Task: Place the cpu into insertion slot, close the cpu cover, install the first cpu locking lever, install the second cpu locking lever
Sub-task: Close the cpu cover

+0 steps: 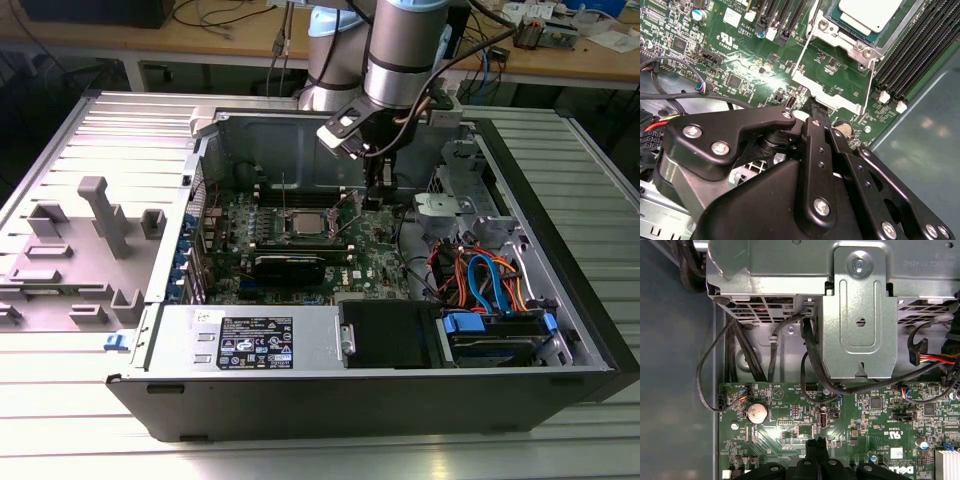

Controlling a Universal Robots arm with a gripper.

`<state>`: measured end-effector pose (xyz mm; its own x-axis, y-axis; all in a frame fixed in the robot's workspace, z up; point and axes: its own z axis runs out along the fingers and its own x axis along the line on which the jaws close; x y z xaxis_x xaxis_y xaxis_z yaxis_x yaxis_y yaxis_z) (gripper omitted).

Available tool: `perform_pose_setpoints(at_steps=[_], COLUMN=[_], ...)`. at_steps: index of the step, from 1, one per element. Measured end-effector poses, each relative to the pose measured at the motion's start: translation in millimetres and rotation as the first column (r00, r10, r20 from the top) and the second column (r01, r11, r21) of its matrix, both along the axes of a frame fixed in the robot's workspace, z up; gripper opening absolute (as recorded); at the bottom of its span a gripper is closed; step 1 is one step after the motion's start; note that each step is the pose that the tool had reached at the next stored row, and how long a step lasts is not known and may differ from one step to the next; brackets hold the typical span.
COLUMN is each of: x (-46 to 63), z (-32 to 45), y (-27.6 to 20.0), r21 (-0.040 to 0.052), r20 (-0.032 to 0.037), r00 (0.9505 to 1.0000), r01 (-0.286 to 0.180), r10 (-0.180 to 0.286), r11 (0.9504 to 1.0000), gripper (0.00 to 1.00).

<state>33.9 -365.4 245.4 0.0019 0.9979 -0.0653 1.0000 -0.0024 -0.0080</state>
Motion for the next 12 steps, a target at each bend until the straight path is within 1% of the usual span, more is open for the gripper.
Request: perform_pose_setpoints(at_steps=[12], x=[-4.9], z=[-0.1], y=[0.0], r21=[0.0], r20=[0.0], r00=[1.0], r01=[0.0], r10=[0.0], r11=[1.0], gripper=[0.11])
